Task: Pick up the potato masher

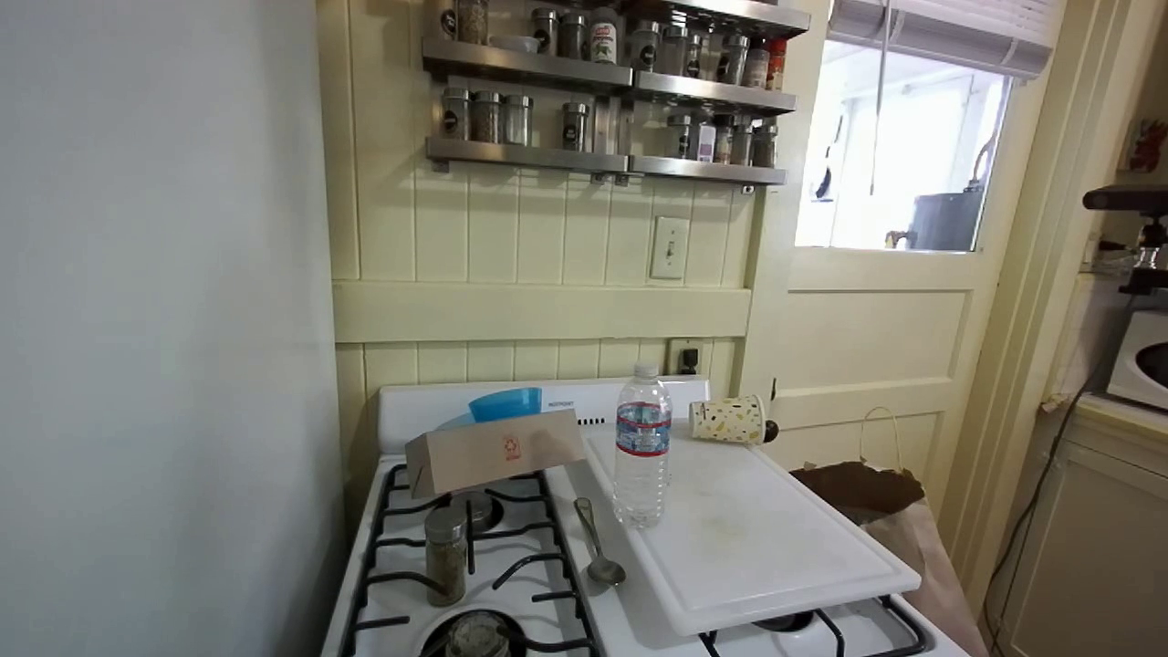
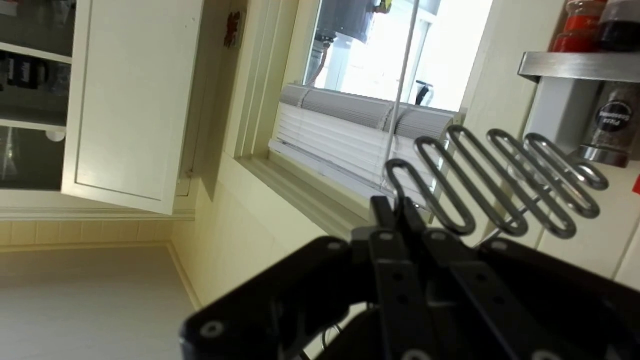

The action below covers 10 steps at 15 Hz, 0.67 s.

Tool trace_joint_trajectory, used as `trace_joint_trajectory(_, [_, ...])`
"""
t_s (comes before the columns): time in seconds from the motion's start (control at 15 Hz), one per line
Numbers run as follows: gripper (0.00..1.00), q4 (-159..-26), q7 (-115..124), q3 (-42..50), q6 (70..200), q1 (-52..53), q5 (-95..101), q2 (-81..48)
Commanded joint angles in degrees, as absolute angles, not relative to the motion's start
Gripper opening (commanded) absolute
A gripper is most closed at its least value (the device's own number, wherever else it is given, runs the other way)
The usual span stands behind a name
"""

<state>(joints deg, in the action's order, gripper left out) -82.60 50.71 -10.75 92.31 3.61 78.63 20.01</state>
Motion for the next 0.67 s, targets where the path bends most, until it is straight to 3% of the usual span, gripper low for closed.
trace_joint_trajectory(0.0, [0.01, -80.9, 49.7, -10.4, 92.8, 3.9, 77.5, 19.4])
trace_joint_trajectory(0.6, [0.01, -79.7, 49.5, -10.6, 92.9, 3.8, 77.4, 18.7])
